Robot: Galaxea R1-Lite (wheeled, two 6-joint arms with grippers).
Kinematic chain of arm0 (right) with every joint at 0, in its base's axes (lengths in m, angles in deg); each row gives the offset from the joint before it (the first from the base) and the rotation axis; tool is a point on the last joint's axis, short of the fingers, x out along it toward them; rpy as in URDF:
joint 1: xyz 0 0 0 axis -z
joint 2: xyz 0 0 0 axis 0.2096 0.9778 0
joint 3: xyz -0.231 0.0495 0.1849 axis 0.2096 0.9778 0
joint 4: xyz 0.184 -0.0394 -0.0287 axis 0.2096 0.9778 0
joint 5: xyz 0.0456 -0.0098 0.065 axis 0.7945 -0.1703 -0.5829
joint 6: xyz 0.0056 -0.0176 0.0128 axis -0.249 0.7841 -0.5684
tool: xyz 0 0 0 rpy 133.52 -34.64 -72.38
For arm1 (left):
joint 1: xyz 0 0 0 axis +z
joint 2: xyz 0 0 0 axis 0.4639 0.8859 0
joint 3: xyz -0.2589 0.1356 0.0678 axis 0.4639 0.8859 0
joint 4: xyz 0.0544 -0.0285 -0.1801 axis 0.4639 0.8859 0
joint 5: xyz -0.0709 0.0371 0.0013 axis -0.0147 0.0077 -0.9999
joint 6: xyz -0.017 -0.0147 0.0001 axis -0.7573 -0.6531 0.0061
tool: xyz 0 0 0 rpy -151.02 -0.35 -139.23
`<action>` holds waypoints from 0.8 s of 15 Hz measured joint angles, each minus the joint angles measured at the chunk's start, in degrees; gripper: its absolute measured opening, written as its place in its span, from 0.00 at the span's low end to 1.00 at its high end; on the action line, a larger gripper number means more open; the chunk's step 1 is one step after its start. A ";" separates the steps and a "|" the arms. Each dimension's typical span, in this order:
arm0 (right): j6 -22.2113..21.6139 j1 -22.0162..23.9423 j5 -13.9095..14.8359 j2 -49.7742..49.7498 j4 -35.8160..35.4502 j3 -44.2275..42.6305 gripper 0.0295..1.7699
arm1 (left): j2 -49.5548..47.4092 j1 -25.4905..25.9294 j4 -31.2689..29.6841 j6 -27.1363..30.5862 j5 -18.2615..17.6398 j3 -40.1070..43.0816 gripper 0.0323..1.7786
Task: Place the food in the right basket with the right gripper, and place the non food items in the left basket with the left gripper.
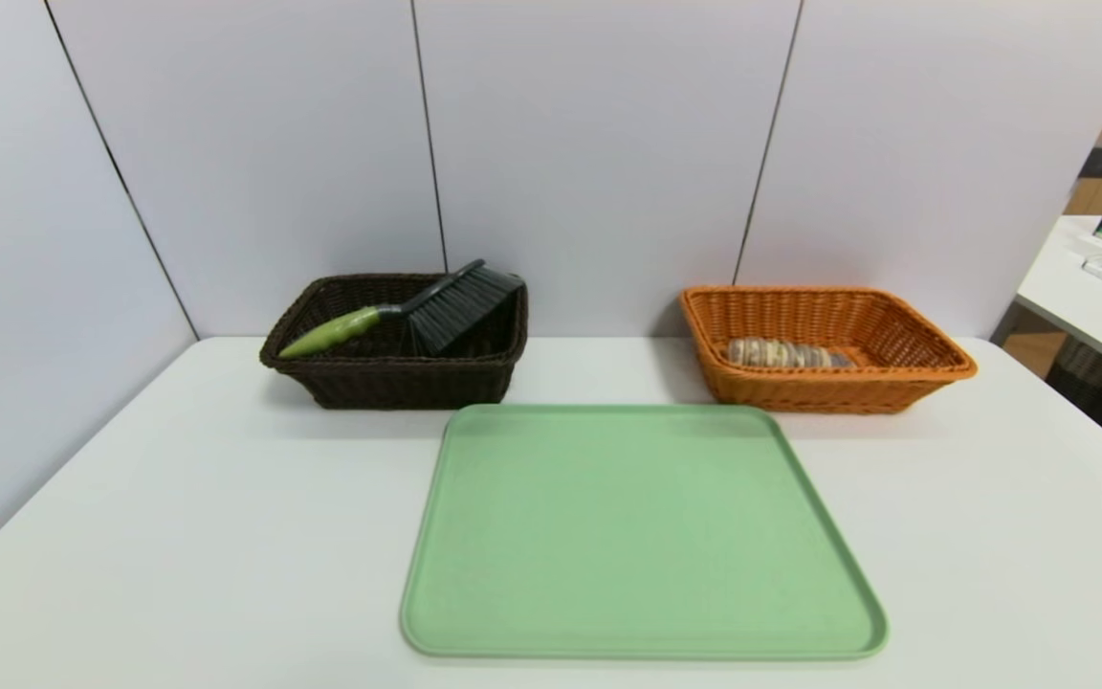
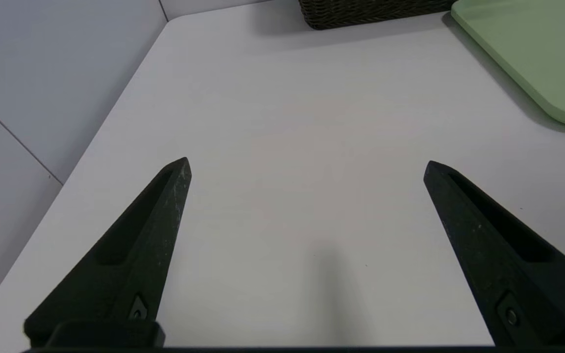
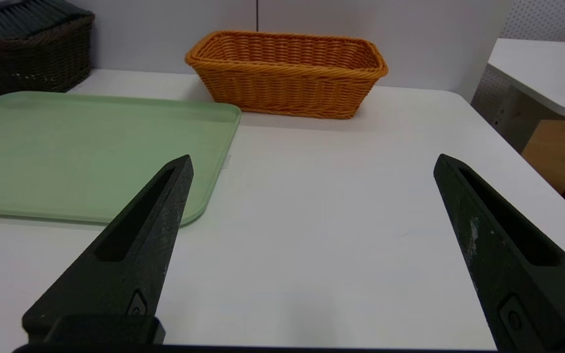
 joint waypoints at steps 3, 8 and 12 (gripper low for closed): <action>-0.02 -0.02 1.40 0.00 -0.13 3.23 0.96 | 0.00 0.00 -0.12 0.74 -2.33 1.35 0.95; -0.76 -0.02 0.02 0.00 0.57 5.96 0.96 | 0.00 0.00 -0.15 -0.96 -2.17 1.55 0.95; -1.71 -0.02 0.33 0.00 0.11 6.31 0.96 | 0.00 0.00 -0.15 -2.58 -2.11 1.72 0.95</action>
